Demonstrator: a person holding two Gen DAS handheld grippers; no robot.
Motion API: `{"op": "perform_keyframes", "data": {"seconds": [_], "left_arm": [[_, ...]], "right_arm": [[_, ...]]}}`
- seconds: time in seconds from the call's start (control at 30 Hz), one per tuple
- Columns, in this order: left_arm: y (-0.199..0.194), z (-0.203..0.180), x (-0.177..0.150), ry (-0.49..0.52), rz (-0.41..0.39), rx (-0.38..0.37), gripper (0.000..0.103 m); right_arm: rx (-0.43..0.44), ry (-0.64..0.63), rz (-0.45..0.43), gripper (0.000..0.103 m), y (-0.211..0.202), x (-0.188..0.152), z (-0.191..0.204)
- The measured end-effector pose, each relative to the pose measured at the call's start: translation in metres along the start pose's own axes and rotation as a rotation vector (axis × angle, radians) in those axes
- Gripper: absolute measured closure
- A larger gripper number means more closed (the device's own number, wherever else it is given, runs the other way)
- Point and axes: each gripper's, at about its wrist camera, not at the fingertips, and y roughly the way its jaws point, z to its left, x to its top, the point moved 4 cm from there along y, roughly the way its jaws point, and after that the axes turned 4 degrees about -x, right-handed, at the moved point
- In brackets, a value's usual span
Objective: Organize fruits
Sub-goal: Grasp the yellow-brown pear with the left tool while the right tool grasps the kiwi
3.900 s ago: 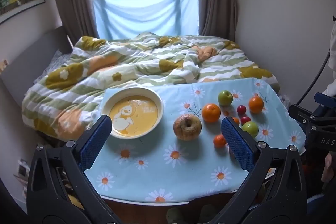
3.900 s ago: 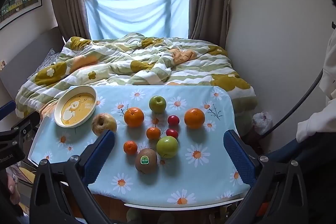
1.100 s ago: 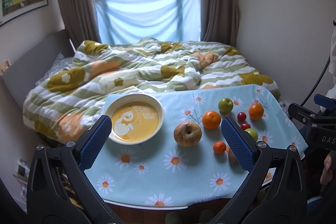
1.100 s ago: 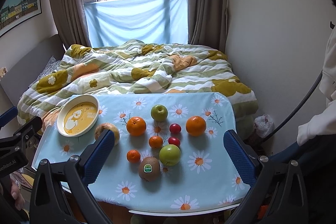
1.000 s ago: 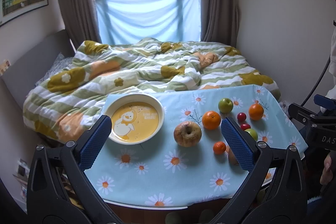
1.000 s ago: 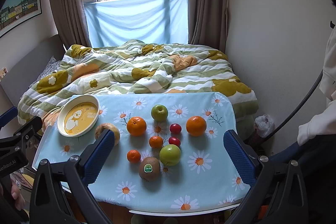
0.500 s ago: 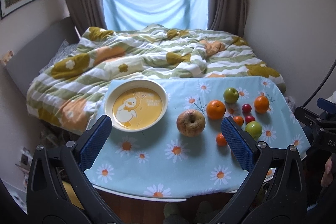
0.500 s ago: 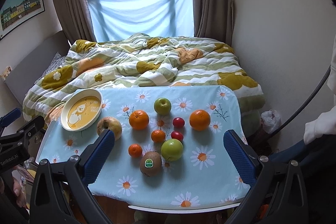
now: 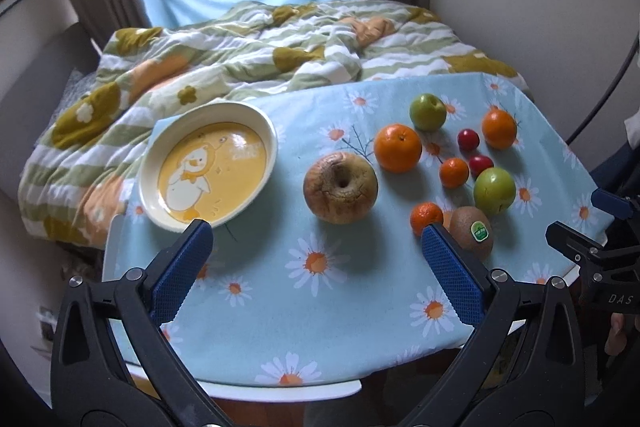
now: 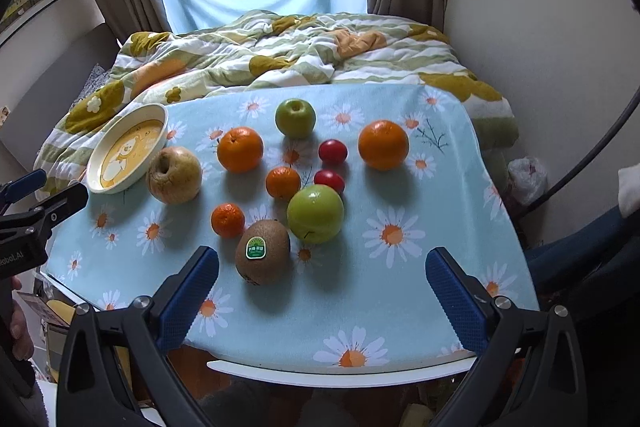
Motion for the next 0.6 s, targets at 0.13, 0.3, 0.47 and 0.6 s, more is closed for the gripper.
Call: {"op": "perform_keyframes", "data": {"seconds": [0.13, 0.3, 0.47, 0.6], "left_arm": [[0.035, -0.002, 0.001, 0.088, 0.039, -0.042, 0.0], [0.071, -0.002, 0.006, 0.169, 0.07, -0.089, 0.0], [0.099, -0.005, 0.012, 0.226, 0.103, -0.119, 0.0], [0.119, -0.007, 0.013, 0.263, 0.135, -0.151, 0.0]], "right_arm": [[-0.024, 0.053, 0.046, 0.0, 0.021, -0.015, 0.007], [-0.048, 0.111, 0.081, 0.0, 0.04, -0.027, 0.018], [-0.073, 0.133, 0.106, 0.0, 0.054, -0.032, 0.032], [-0.094, 0.116, 0.109, 0.0, 0.065, -0.033, 0.044]]}}
